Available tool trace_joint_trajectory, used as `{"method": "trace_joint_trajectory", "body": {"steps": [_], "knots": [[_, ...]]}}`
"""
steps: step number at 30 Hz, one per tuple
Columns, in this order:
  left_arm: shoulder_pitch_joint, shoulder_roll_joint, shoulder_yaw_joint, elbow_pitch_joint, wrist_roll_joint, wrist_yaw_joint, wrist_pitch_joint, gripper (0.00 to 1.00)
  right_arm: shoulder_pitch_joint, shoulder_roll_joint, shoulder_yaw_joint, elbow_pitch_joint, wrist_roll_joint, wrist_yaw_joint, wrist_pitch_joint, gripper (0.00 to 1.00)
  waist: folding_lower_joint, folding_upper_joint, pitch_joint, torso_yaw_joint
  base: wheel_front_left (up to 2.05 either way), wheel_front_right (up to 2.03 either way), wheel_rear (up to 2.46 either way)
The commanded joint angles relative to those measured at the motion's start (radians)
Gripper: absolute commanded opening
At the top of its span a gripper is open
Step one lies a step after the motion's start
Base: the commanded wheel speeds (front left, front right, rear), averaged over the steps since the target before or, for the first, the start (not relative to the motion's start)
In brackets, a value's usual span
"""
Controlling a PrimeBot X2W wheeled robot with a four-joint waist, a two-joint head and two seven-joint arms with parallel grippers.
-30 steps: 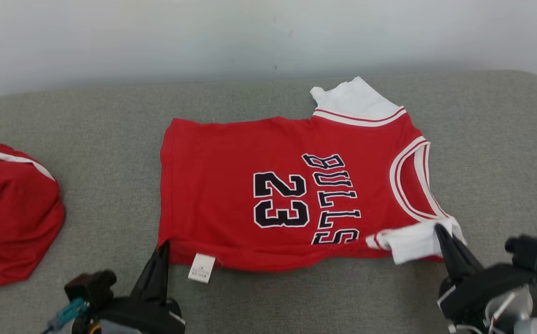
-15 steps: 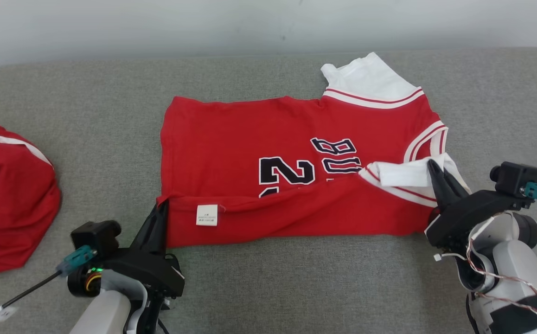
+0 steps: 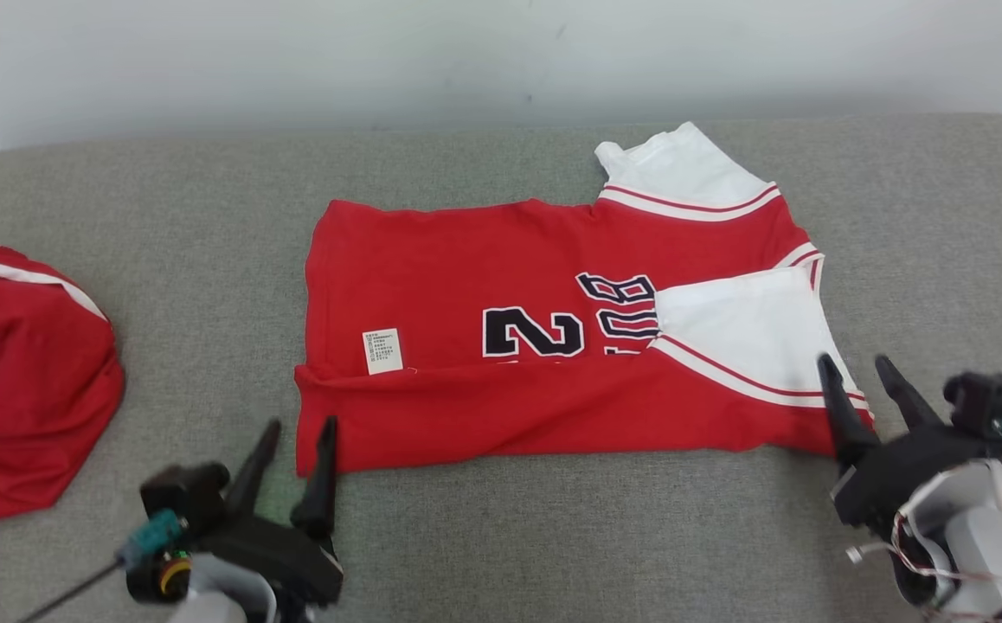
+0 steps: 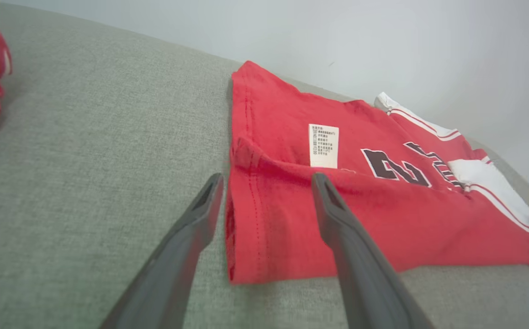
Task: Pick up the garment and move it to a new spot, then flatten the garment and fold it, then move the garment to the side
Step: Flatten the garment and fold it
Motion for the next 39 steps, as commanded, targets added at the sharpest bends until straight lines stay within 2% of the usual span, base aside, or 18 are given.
{"method": "trace_joint_trajectory", "body": {"steps": [1, 8, 19, 20, 21, 22, 30, 39], "knots": [[0.021, -0.001, -0.004, -0.004, 0.012, -0.002, -0.006, 1.00, 0.019, -0.012, 0.000, -0.004, 0.007, -0.002, -0.008, 1.00, 0.0000, -0.0001, -0.004, -0.004, 0.00, 0.00, 0.00], [0.060, 0.004, 0.001, -0.003, 0.049, 0.011, -0.005, 1.00, 0.068, -0.038, -0.016, 0.014, -0.014, -0.002, -0.024, 1.00, 0.0000, -0.0001, 0.012, -0.014, 0.00, 0.00, 0.00], [0.011, -0.011, 0.010, 0.096, 0.053, -0.005, -0.005, 1.00, 0.021, 0.012, 0.010, 0.117, -0.041, -0.002, -0.038, 1.00, 0.0000, -0.0001, 0.054, -0.017, 0.00, 0.00, 0.00], [0.007, -0.014, 0.011, 0.108, 0.049, -0.007, -0.005, 0.53, 0.017, 0.018, 0.016, 0.126, -0.037, -0.002, -0.038, 0.19, 0.0000, -0.0001, 0.056, -0.017, 0.00, 0.00, 0.00], [0.000, -0.016, 0.014, 0.114, 0.050, -0.008, -0.005, 0.24, 0.015, 0.024, 0.022, 0.131, -0.032, -0.002, -0.041, 0.00, 0.0000, -0.0001, 0.056, -0.017, 0.00, 0.00, 0.00], [-0.004, -0.019, 0.017, 0.118, 0.052, -0.010, -0.005, 0.00, 0.014, 0.027, 0.027, 0.137, -0.029, -0.002, -0.046, 0.00, 0.0000, -0.0001, 0.056, -0.018, 0.00, 0.00, 0.00], [0.058, -0.035, 0.062, 0.083, 0.053, -0.024, -0.005, 0.00, 0.056, 0.018, 0.044, 0.130, 0.024, -0.002, -0.105, 0.00, 0.0000, -0.0001, -0.021, -0.025, 0.00, 0.00, 0.00], [0.247, -0.029, 0.116, -0.066, 0.067, 0.012, -0.006, 0.00, 0.238, -0.010, 0.025, -0.043, 0.066, -0.002, -0.070, 0.00, 0.0000, -0.0001, -0.085, -0.022, 0.00, 0.00, 0.00]]}}
